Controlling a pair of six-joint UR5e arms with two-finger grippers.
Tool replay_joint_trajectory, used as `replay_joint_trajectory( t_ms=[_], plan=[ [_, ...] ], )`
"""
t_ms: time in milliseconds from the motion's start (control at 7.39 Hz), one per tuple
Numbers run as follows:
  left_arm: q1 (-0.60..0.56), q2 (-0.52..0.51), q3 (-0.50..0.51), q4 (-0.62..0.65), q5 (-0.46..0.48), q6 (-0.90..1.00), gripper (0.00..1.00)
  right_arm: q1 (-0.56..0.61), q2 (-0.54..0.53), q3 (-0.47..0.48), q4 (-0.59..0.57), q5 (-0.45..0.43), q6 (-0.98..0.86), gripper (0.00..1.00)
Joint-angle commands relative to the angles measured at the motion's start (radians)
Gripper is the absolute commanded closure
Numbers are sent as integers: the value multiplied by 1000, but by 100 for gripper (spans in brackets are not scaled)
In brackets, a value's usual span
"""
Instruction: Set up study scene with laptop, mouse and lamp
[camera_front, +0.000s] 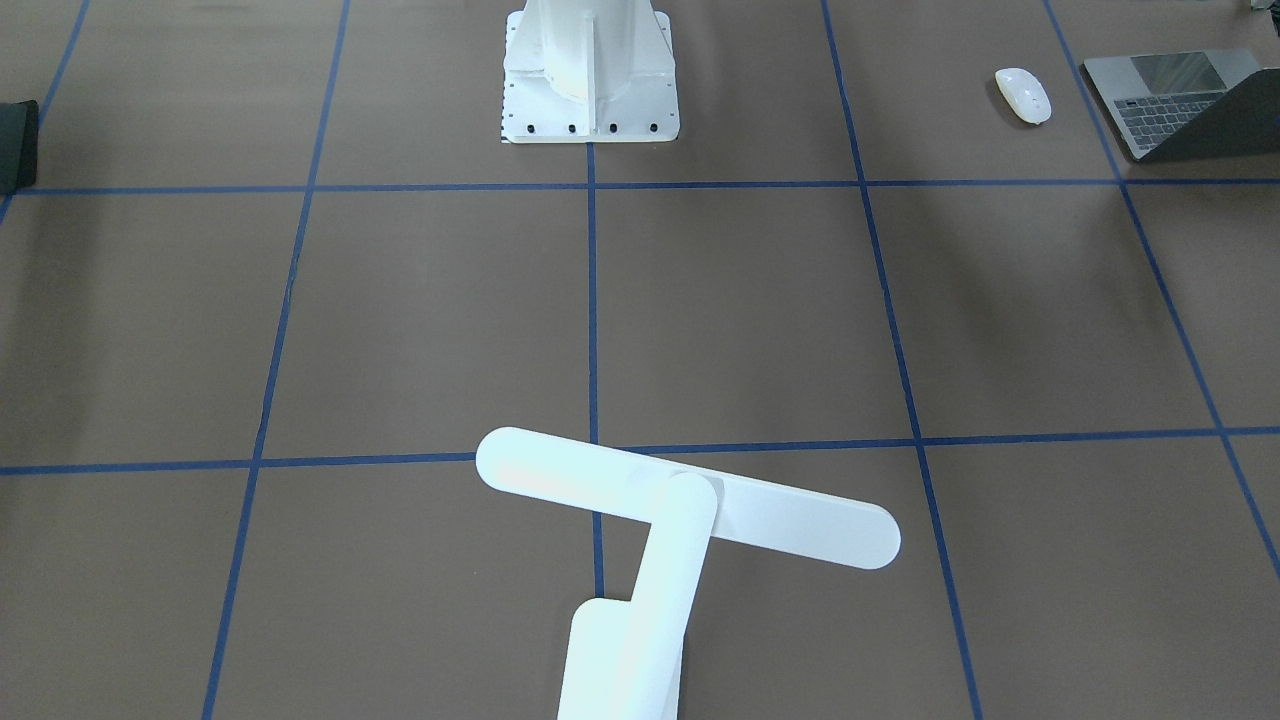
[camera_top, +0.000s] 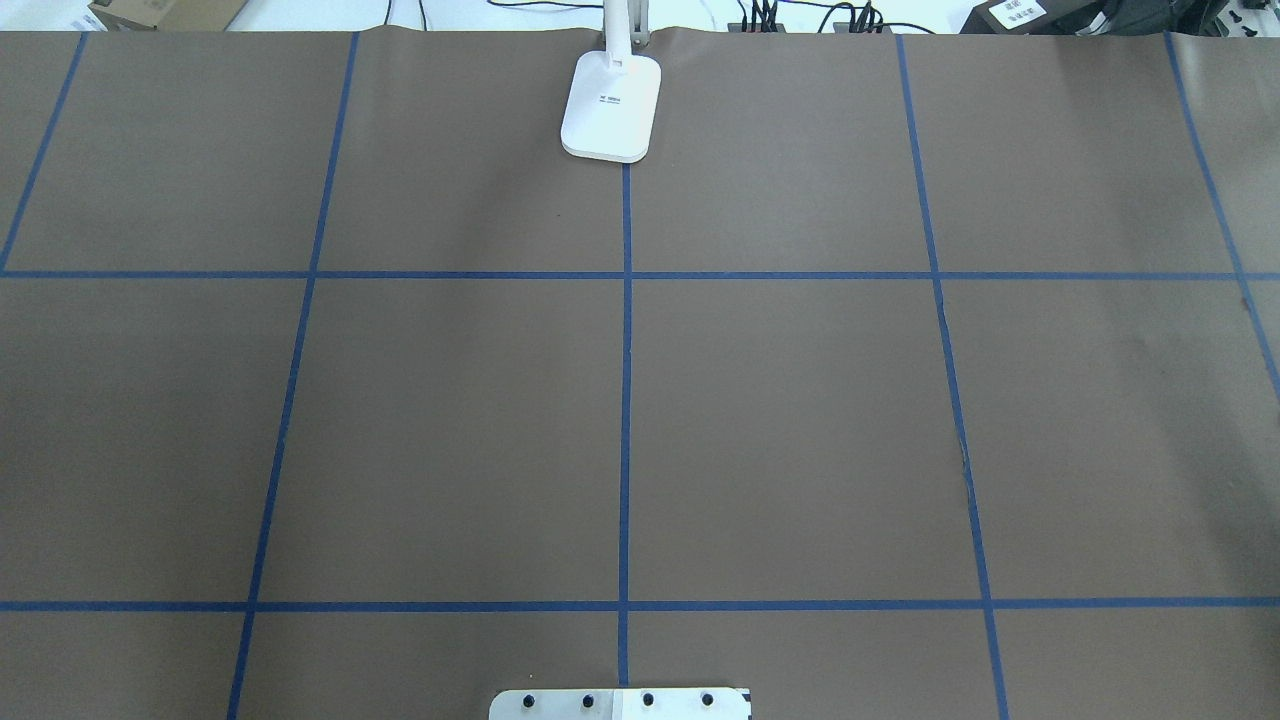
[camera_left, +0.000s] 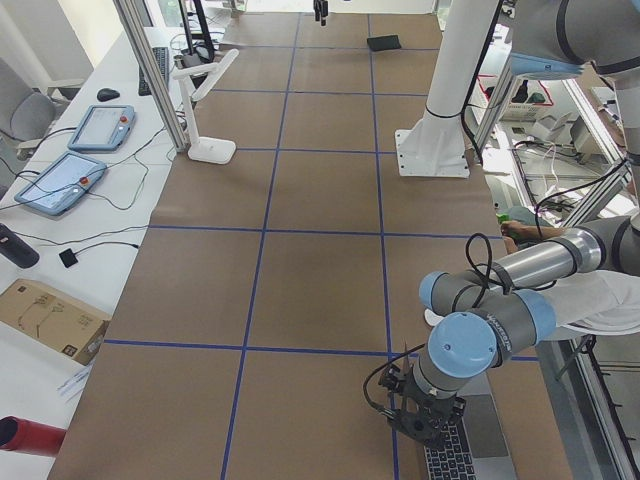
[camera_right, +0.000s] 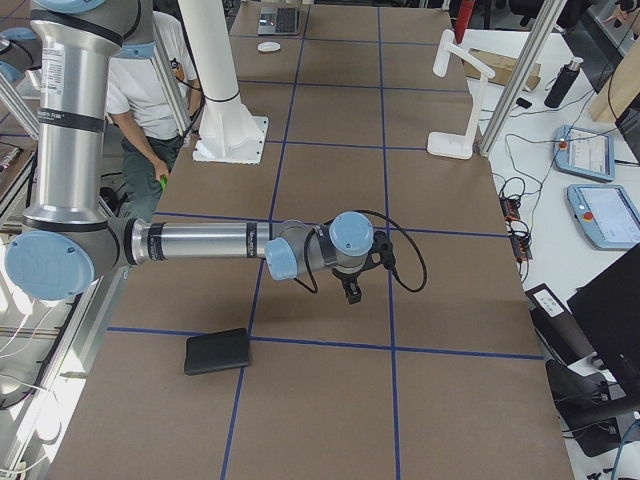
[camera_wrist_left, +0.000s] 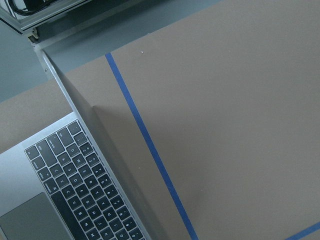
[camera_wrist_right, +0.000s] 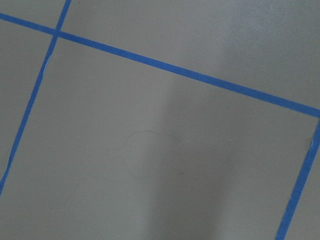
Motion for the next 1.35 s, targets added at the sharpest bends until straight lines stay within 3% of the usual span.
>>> replay_joint_trajectory(
  t_ms=[0,542,677,948,1083,1218],
  plan=[
    [0,4,21,-9,-3,-49,1,0,-1,5,0,1,0,1],
    [-2,11,52,-6,-50,-70,6,0,-1,10,0,1,0,1],
    [-2,8,65,-6,-49,-68,16,0,-1,10,0,1,0,1],
    [-2,8,65,-7,-49,-126,63,0,-1,10,0,1,0,1],
    [-2,8,62,-7,-50,-134,91,0,-1,11,0,3,0,1],
    [-2,4,58,-3,-50,-134,100,0,-1,13,0,10,0,1]
  ],
)
